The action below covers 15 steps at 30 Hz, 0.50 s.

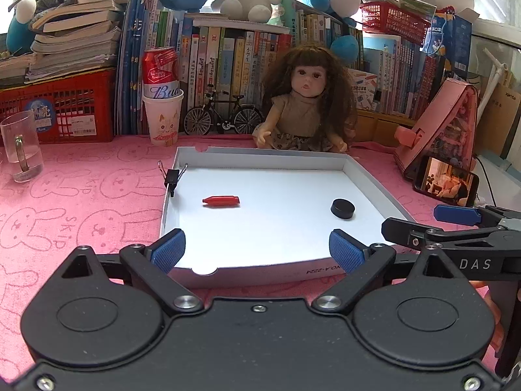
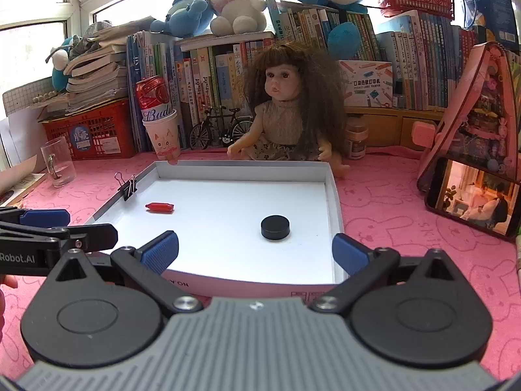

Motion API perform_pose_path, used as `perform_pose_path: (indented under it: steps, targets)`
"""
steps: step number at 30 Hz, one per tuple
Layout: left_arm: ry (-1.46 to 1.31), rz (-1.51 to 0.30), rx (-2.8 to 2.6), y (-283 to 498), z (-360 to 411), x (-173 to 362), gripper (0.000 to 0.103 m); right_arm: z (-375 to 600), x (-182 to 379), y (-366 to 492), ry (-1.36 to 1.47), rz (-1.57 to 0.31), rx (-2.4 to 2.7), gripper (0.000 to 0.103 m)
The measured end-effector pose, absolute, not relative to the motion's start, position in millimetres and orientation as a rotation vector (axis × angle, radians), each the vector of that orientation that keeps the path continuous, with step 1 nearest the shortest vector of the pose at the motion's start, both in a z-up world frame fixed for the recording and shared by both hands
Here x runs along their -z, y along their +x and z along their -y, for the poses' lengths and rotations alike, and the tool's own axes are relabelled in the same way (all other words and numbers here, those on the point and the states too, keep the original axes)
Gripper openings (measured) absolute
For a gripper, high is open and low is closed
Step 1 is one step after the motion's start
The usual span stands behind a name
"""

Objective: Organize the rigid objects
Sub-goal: 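Withdraw both tools from the tray back toward the items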

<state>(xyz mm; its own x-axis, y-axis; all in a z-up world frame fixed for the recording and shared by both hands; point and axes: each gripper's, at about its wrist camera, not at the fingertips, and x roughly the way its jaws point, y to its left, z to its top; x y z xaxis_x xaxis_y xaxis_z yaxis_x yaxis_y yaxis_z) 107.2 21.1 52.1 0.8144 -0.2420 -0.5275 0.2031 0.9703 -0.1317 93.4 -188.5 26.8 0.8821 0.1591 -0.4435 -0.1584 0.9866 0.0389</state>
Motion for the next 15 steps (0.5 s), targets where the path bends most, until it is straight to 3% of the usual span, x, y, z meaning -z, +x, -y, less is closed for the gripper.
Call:
perform_pose_path:
  steps: [15]
  targets:
    - [-0.018,-0.568,0.251,74,-24,-44,0.095,190,-20,71,-0.019,-0.458,-0.168,0.103]
